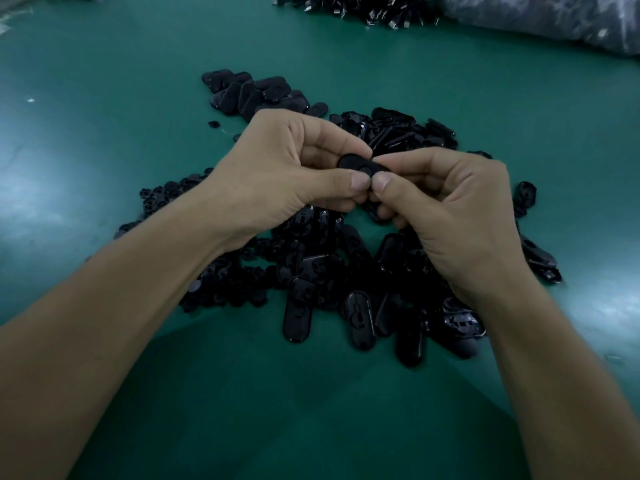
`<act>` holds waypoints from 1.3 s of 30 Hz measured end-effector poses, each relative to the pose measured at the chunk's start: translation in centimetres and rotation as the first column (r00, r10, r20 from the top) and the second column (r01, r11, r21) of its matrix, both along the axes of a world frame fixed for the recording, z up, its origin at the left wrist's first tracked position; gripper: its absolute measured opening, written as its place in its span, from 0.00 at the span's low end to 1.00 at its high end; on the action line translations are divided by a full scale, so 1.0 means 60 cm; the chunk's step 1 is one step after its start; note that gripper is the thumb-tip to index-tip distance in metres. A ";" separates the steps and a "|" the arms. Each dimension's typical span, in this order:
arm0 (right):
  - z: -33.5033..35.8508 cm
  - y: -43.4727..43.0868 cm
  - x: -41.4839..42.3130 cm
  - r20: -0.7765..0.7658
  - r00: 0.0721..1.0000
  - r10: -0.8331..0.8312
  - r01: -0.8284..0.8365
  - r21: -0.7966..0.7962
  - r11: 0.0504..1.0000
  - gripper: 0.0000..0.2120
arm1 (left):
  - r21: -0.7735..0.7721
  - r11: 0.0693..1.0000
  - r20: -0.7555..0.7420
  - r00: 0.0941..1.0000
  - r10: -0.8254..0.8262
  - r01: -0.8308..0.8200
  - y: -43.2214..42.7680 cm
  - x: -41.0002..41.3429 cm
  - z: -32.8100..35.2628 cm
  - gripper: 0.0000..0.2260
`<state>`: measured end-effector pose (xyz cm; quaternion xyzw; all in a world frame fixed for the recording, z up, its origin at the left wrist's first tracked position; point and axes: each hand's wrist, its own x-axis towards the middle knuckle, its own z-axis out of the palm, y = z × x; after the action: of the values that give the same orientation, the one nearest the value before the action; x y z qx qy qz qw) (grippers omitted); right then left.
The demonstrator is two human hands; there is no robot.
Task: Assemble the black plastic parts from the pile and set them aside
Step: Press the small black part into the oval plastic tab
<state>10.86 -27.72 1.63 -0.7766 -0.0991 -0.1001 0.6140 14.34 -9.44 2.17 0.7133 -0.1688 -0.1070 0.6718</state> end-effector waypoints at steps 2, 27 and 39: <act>0.000 0.000 0.000 -0.005 1.000 0.010 -0.010 -0.002 1.000 0.07 | 0.002 1.000 -0.004 1.000 0.002 -0.002 0.000 0.000 0.001 0.14; -0.006 0.000 0.003 -0.007 0.999 -0.054 0.053 -0.100 0.994 0.08 | 0.107 0.994 0.049 0.999 0.017 -0.022 0.001 0.000 0.000 0.08; -0.008 0.004 0.005 -0.030 0.996 -0.078 0.077 -0.037 0.996 0.08 | 0.091 0.994 0.102 0.994 0.043 -0.053 -0.008 -0.003 -0.006 0.07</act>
<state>11.19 -27.48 1.16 -0.7922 -0.0609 -0.1098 0.5971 14.14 -9.91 1.81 0.7523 -0.1797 -0.0628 0.6307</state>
